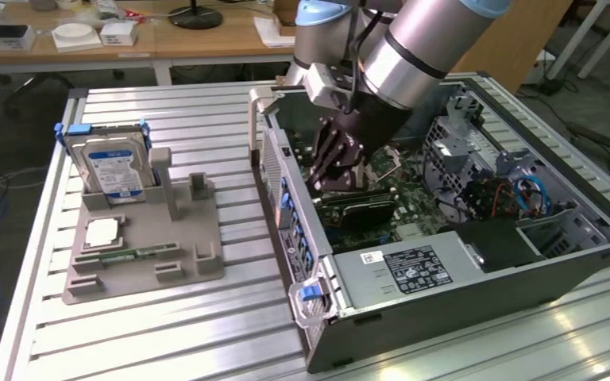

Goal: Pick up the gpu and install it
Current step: 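Press down on the gpu until it lock into place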

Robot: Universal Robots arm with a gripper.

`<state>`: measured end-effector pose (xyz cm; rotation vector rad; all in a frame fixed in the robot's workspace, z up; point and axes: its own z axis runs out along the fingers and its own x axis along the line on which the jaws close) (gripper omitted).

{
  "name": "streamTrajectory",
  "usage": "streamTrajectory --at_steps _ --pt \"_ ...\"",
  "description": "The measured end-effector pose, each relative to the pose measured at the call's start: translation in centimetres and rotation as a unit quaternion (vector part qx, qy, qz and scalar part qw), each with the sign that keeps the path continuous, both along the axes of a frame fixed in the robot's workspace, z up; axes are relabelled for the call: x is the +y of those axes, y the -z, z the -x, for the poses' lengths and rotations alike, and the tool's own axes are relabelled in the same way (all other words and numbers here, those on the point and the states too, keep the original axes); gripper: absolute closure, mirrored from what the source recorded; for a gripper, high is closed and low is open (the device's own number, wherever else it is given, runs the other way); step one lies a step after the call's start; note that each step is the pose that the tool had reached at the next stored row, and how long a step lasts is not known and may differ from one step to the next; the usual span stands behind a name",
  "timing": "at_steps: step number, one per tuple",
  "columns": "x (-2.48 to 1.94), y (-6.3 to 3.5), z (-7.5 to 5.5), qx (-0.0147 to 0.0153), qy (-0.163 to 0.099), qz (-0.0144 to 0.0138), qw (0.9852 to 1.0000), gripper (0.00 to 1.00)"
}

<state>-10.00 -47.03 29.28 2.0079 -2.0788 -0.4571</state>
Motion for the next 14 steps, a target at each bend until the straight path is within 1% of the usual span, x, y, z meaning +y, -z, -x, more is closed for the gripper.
streamTrajectory --at_steps 5,9,14 --pt "0.00 0.36 0.00 0.0035 0.000 0.0004 1.0000 0.90" --pt "0.00 0.47 0.00 0.0039 0.000 0.0007 1.0000 0.90" --pt "0.00 0.56 0.00 0.0038 0.000 0.0003 1.0000 0.90"
